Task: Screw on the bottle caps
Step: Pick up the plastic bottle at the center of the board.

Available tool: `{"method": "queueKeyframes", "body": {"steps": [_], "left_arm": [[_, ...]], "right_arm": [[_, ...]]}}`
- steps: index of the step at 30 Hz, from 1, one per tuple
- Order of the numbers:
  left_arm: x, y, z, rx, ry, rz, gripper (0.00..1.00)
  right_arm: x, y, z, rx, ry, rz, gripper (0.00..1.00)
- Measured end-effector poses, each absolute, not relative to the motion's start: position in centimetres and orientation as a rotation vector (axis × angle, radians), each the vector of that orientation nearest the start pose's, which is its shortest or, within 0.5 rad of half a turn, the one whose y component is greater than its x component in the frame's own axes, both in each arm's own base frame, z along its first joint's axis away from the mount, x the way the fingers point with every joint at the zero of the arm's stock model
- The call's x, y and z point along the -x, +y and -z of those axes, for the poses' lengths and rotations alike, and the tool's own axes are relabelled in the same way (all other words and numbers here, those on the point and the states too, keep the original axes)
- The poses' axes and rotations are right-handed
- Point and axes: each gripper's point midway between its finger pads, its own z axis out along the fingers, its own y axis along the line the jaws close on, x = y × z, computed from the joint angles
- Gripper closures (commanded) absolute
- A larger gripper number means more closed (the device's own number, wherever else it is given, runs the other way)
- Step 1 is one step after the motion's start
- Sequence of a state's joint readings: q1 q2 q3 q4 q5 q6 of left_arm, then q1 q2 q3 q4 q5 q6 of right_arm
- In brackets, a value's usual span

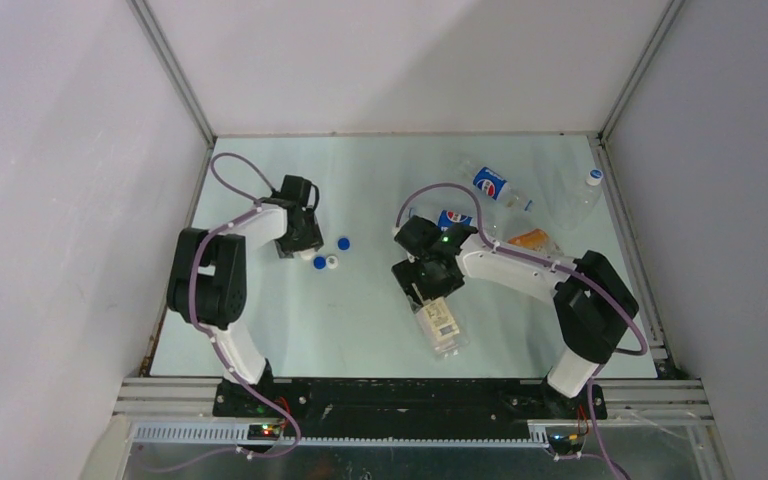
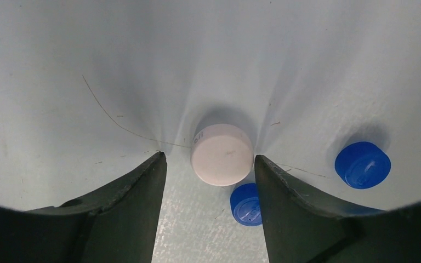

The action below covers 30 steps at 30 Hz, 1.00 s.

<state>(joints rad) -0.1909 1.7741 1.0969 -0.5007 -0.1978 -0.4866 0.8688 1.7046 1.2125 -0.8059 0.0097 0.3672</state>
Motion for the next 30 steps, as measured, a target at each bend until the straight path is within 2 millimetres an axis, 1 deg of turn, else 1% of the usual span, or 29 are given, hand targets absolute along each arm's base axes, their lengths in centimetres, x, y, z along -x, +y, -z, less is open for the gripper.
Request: {"method": "queueKeyframes", "body": {"steps": [3, 8, 9, 11, 12, 14, 16, 24, 30], "left_arm": [[-36.2, -5.5, -2.1, 0.450, 2.682, -0.080, 0.37], [-36.8, -5.8, -2.5, 0.435, 2.686, -0.059, 0.49], [-36.9, -5.9, -2.5, 0.429, 2.690, -0.056, 0.49], [-36.8, -6.0, -2.5, 0.422, 2.701, -0.050, 0.48], [-36.8, -6.1, -2.5, 0.421, 2.708, -0.047, 0.44], [-36.6, -6.2, -2.4, 0.418, 2.722, -0.042, 0.41], [-36.4, -6.2, -2.3, 0.411, 2.734, -0.044, 0.40], [-35.0, -6.4, -1.8, 0.399, 2.808, -0.031, 0.42], [-35.7, -6.0, -1.8, 0.391, 2.840, -0.016, 0.45]], "right_arm": [[-20.3, 26.0, -6.5, 0.716, 2.803, -0.223, 0.62], [-20.6, 25.9, -7.1, 0.707, 2.783, -0.225, 0.63], [-20.6, 25.9, -7.2, 0.706, 2.779, -0.225, 0.63], [-20.7, 25.9, -7.5, 0.702, 2.768, -0.227, 0.63], [-20.7, 25.9, -7.7, 0.700, 2.763, -0.229, 0.63], [-20.7, 25.8, -8.0, 0.696, 2.755, -0.230, 0.63], [-20.8, 25.7, -8.3, 0.693, 2.747, -0.230, 0.63], [-20.9, 25.2, -9.6, 0.674, 2.713, -0.226, 0.64], [-20.4, 24.4, -10.1, 0.651, 2.692, -0.238, 0.64]]}}
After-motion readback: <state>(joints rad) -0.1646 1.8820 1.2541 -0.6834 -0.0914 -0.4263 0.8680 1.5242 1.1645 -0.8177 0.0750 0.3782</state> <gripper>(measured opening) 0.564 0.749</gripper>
